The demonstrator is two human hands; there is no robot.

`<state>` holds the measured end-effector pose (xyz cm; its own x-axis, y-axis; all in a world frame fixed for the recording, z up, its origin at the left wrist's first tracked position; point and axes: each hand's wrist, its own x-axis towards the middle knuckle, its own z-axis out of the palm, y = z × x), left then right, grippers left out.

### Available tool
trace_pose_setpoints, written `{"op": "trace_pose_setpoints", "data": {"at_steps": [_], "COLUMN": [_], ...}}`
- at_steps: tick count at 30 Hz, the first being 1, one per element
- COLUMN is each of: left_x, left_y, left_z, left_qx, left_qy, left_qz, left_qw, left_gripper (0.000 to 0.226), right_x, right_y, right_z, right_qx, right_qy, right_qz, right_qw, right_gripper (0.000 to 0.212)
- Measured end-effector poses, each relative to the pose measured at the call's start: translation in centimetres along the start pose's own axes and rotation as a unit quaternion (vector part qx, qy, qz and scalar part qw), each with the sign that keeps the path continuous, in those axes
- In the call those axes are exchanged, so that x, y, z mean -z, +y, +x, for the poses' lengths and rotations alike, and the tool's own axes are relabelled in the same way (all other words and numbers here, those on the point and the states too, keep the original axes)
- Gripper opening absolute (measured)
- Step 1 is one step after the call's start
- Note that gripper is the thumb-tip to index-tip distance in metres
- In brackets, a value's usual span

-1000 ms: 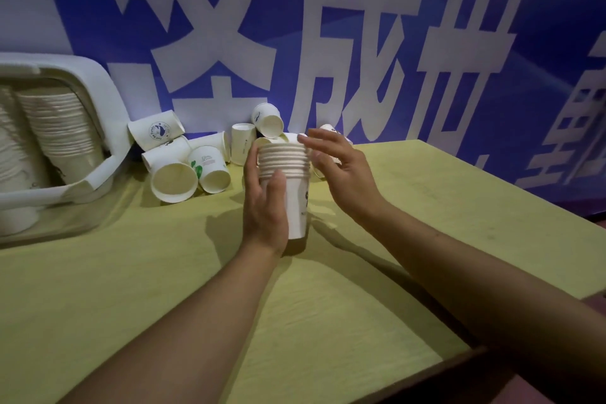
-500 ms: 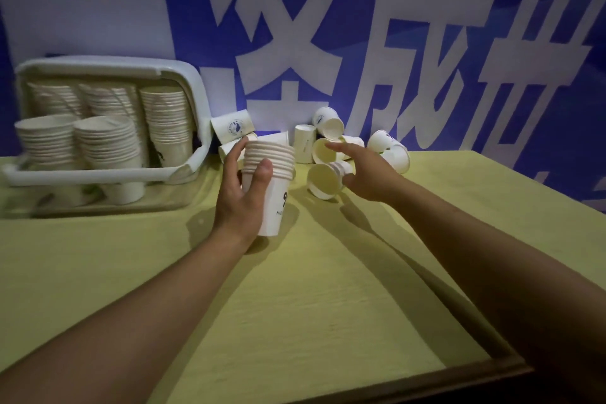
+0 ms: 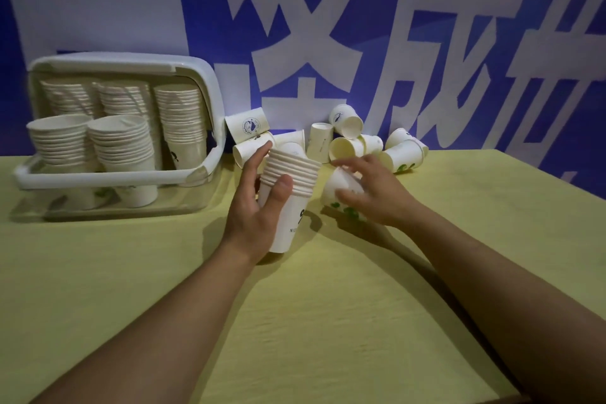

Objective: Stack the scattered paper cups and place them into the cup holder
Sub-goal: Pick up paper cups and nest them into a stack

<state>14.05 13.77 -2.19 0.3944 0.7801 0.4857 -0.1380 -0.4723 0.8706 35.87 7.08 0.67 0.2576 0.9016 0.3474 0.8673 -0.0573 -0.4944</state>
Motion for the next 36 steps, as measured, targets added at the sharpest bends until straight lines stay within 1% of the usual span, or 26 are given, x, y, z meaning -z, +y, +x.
{"op": "trace_pose_setpoints", "data": {"at_steps": [2,4,6,8,9,11,14,17,19,23,27,30,33,36], "left_x": [-0.1,-0.4,-0.8,-1.3,-1.4,-1.7,-1.6,-1.2,-0.6,0.0,-0.1,0.1,0.8,1.6], "left_y": [0.0,0.2,0.7,1.0,1.1,0.9,0.6,0.2,-0.2,-0.7,-0.6,-0.2,0.0,-0.2], "left_z": [-0.1,-0.4,-0.6,-0.8,-0.8,-0.8,-0.7,-0.4,0.0,0.3,0.4,0.6,0.9,1.0], "left_qx": [-0.006,-0.012,-0.018,-0.029,-0.033,-0.041,-0.044,-0.048,-0.051,-0.026,-0.022,-0.021,-0.017,-0.009], "left_qy": [-0.024,-0.061,-0.096,-0.118,-0.123,-0.122,-0.097,-0.049,-0.025,-0.003,0.024,0.088,0.149,0.189], "left_qz": [0.004,0.020,0.037,0.046,0.048,0.052,0.051,0.032,0.038,0.053,0.096,0.123,0.133,0.139], "left_qw": [1.000,0.998,0.994,0.992,0.991,0.990,0.993,0.997,0.998,0.998,0.995,0.988,0.980,0.972], "left_gripper": [0.052,0.055,0.057,0.059,0.059,0.062,0.067,0.070,0.072,0.064,0.060,0.056,0.056,0.062], "right_x": [0.6,1.5,2.3,2.4,2.2,1.4,-0.3,-1.8,-2.5,-3.0,-3.0,-3.1,-3.7,-6.0], "right_y": [0.0,-0.9,-2.2,-3.5,-3.9,-4.7,-5.4,-5.9,-5.8,-5.1,-5.8,-7.5,-9.5,-10.0], "right_z": [-0.4,-0.8,-1.2,-1.7,-2.0,-2.4,-2.9,-3.3,-3.4,-3.2,-2.8,-1.3,0.0,-0.8], "right_qx": [0.001,-0.011,-0.006,0.014,0.023,0.037,0.062,0.068,0.064,0.057,0.034,-0.013,-0.058,-0.076], "right_qy": [0.106,0.202,0.265,0.289,0.285,0.252,0.194,0.161,0.133,0.086,0.051,0.027,-0.016,-0.008], "right_qz": [0.121,0.256,0.361,0.412,0.427,0.436,0.405,0.355,0.324,0.316,0.365,0.365,0.415,0.433], "right_qw": [0.987,0.945,0.894,0.864,0.858,0.863,0.891,0.918,0.934,0.943,0.929,0.931,0.908,0.898], "right_gripper": [0.051,0.049,0.046,0.043,0.042,0.039,0.037,0.032,0.035,0.044,0.043,0.042,0.042,0.041]}}
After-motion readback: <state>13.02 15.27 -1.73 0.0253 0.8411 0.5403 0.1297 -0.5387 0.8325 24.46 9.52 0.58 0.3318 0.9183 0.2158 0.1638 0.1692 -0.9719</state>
